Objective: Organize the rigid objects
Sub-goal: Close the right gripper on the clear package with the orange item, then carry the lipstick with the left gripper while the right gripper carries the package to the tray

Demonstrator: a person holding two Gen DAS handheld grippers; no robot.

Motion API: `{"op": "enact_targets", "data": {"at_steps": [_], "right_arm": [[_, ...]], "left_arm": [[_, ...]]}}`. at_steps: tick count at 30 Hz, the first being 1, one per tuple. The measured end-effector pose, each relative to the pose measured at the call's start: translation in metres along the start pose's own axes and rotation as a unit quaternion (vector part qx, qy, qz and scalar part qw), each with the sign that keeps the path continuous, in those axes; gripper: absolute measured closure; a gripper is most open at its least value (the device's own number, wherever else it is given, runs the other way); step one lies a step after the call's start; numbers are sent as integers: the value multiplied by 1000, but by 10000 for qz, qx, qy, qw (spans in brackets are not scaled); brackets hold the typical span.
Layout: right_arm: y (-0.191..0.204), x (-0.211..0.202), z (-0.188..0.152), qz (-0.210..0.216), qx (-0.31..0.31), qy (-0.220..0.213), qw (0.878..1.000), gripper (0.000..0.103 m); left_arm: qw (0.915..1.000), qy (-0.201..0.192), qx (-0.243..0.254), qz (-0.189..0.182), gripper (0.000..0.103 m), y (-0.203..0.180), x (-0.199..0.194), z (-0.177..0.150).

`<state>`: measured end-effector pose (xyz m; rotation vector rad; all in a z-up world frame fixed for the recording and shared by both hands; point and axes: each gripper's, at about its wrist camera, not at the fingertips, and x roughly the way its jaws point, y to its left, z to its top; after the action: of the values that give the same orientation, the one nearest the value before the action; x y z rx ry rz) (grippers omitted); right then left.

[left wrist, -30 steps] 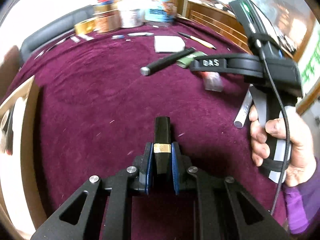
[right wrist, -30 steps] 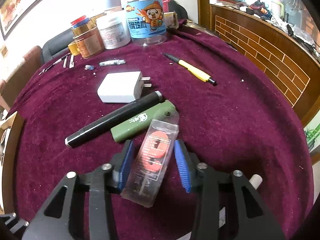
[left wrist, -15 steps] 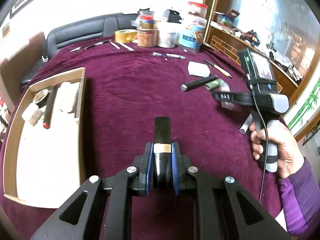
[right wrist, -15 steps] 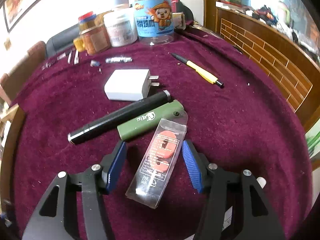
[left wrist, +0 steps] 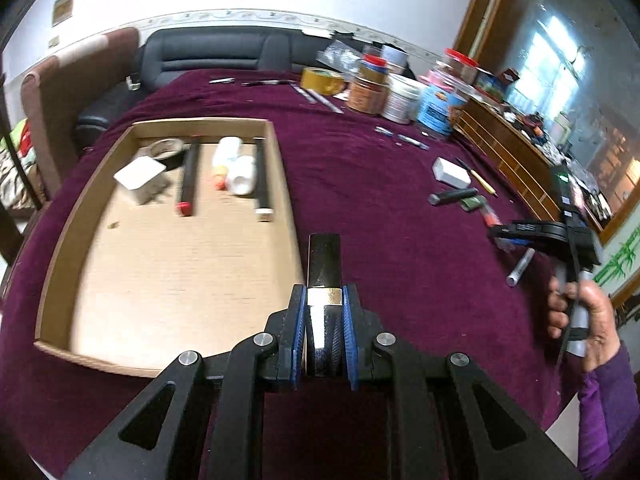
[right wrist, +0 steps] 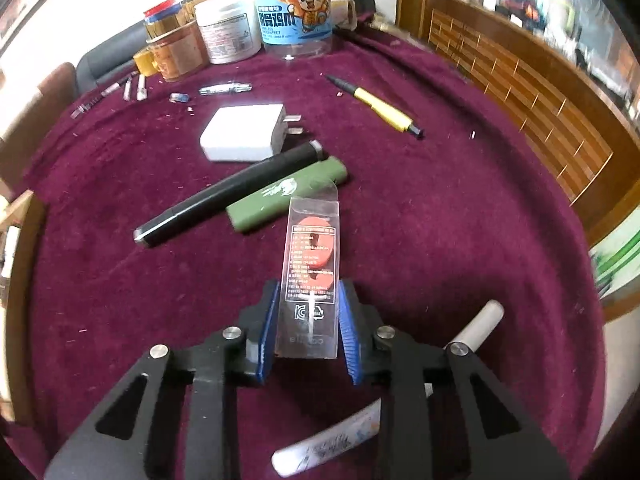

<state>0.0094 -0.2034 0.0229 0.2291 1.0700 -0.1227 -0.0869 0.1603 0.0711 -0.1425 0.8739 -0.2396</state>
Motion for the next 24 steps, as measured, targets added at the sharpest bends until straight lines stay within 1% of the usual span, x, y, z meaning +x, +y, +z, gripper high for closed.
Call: {"op": "enact_targets", "data": {"at_steps": [3,4,6,9,10,12,13,16,20,24], "right_arm": [[-1,-17,-4,366,199,16,9991,78],[2,-25,-5,577,228,18,9981,77],[16,-37,-7,881,157,20,9960,77],[48,-52,-10,1415,-75,91,9899,77],[59,-54,-12,1535,-153,122,9880,77],[89,-58,-16,1782,-362,216,9831,77],[109,-58,-19,1951,-500,298,9791,77],[150,-58,-26,2282,-762,489,9694,77],[202,-55,-32,2412,-1095,642,9621,77],[242,-50,-39,2416,-1363,777,9576,77]], "left_arm": [[9997,-13,-154,206,89,23,-4,5],[9990,17,-196,396,89,32,-3,8],[9971,169,-322,662,89,49,4,17],[9948,447,-578,713,89,72,16,24],[9937,559,-648,723,89,78,22,27],[9911,818,-746,745,89,89,37,32],[9895,924,-808,757,89,93,43,33],[9847,1241,-984,721,89,103,62,37],[9832,1334,-946,805,89,102,74,48],[9825,1353,-1031,755,89,104,85,60]]}}
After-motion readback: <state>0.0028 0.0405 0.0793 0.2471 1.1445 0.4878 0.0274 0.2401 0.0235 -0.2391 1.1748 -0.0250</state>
